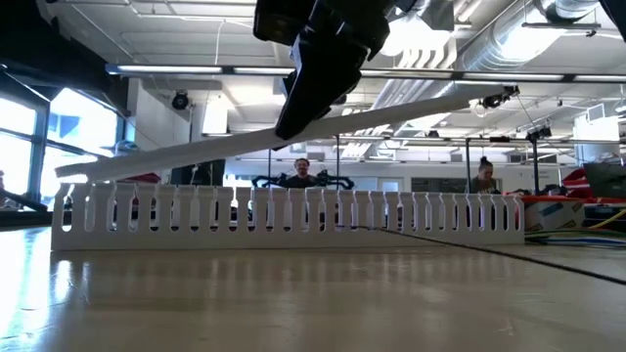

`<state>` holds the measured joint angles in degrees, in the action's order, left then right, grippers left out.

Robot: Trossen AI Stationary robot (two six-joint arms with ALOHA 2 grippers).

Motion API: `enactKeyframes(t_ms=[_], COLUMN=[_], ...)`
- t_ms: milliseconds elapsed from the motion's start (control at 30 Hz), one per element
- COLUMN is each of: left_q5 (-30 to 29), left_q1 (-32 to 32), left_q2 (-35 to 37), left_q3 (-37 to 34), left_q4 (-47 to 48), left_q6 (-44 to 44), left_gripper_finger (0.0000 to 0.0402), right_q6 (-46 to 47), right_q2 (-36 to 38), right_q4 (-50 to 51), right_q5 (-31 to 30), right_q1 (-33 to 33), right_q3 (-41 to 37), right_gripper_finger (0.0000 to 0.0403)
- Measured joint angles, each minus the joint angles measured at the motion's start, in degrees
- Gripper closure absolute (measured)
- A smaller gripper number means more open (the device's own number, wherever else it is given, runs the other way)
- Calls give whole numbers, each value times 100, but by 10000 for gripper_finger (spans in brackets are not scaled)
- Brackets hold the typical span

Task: Ziptie cables
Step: Close the white cable duct

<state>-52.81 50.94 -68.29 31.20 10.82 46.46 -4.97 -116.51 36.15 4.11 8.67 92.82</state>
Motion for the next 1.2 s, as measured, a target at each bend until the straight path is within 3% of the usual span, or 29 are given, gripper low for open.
enactKeyframes(t_ms=[233, 600, 1200], left_q5=[-46, 122, 8], left_q1=[-2, -365, -395], left_q2=[-102, -1017, -778], left_q3=[-48, -52, -52], left_q4=[-92, -506, -567], left_q6=[90, 250, 253], left_gripper_finger=[402, 402, 402], right_q6=[2, -85, 7], right_q2=[-32, -94, -17], right_q4=[-6, -41, 128], right_q5=[45, -34, -567], right_q1=[22, 56, 190], right_q3=[0, 0, 21], right_gripper_finger=[192, 192, 192])
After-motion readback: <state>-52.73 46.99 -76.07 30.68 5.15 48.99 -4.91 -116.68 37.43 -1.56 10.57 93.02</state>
